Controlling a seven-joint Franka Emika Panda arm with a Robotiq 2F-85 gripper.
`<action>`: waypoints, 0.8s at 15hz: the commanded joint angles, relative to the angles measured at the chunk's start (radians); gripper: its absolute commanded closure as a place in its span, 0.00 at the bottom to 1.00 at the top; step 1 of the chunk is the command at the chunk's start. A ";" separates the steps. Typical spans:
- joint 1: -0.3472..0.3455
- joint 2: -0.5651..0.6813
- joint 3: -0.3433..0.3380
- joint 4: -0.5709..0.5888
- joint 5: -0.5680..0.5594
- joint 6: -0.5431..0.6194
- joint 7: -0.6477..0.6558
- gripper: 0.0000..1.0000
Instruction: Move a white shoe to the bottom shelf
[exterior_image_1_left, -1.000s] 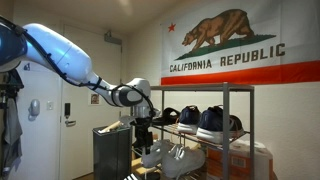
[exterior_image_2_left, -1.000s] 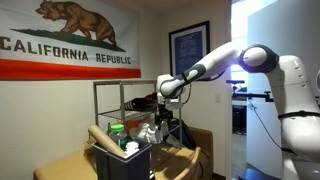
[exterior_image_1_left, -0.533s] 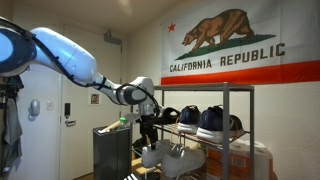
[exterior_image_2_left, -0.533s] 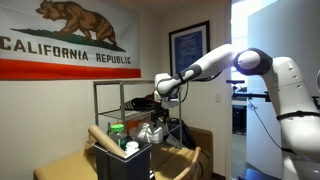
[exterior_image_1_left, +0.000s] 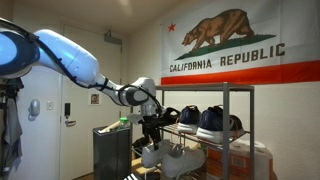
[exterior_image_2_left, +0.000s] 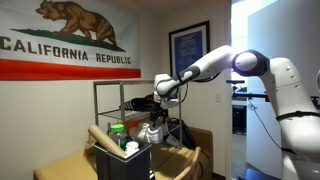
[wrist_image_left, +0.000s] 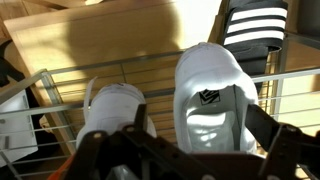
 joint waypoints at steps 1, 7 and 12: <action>-0.003 0.039 -0.006 0.040 0.012 0.021 -0.025 0.00; 0.001 0.050 -0.009 0.045 0.004 0.034 -0.011 0.00; 0.002 0.043 -0.015 0.027 -0.004 0.044 0.003 0.00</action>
